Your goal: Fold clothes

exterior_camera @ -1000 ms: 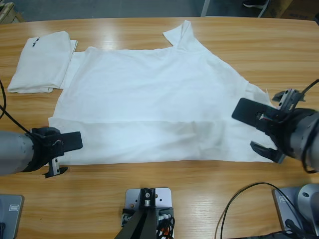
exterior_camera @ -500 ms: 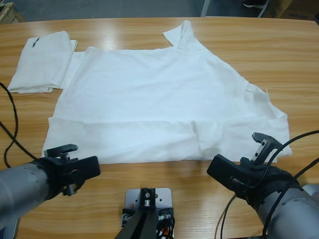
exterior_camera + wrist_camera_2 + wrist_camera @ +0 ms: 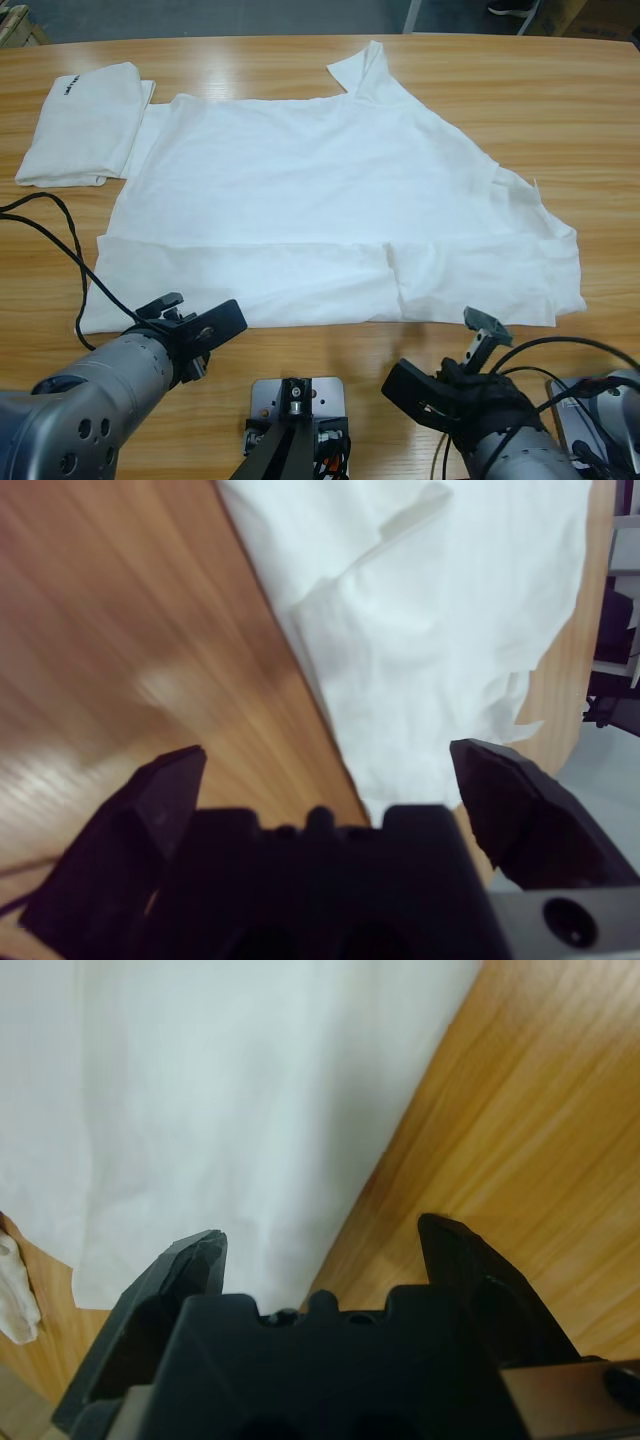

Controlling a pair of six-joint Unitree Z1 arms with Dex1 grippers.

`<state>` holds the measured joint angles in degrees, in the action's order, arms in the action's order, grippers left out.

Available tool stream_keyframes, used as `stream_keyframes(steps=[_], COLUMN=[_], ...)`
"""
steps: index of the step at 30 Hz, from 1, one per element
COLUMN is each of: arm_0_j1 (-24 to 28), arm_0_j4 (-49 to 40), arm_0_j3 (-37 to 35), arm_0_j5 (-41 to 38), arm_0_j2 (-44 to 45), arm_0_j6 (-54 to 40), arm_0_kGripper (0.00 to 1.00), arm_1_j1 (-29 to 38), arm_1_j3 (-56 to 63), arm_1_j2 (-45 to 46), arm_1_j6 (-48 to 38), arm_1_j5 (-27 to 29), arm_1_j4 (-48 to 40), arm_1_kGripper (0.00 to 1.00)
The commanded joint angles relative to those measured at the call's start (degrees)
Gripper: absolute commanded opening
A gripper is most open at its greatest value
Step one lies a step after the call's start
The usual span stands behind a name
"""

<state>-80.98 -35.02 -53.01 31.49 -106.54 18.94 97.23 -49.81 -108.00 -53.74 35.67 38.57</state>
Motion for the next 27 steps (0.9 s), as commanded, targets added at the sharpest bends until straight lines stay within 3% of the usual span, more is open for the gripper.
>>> stream_keyframes(steps=[1, 14, 27], arm_0_j1=[-0.41, -0.41, -0.09], arm_0_j4=[1.62, 1.47, 1.54], arm_0_j3=[-0.01, 0.59, 0.8], arm_0_j5=[1.77, 2.0, 2.0], arm_0_j2=[-4.82, -4.29, -4.61], arm_0_j6=[2.12, 2.15, 2.91], arm_0_kGripper=[0.757, 0.757, 0.757], arm_1_j1=[0.68, 0.4, -6.48], arm_1_j3=[3.42, 3.23, 2.49], arm_1_j2=[-5.24, -10.62, -11.25], arm_1_j6=[-1.34, -3.59, -4.1], arm_1_j5=[-0.43, 1.51, 3.97], arm_1_j4=[-5.41, -6.75, -5.52], arm_1_kGripper=[1.0, 0.945, 0.945])
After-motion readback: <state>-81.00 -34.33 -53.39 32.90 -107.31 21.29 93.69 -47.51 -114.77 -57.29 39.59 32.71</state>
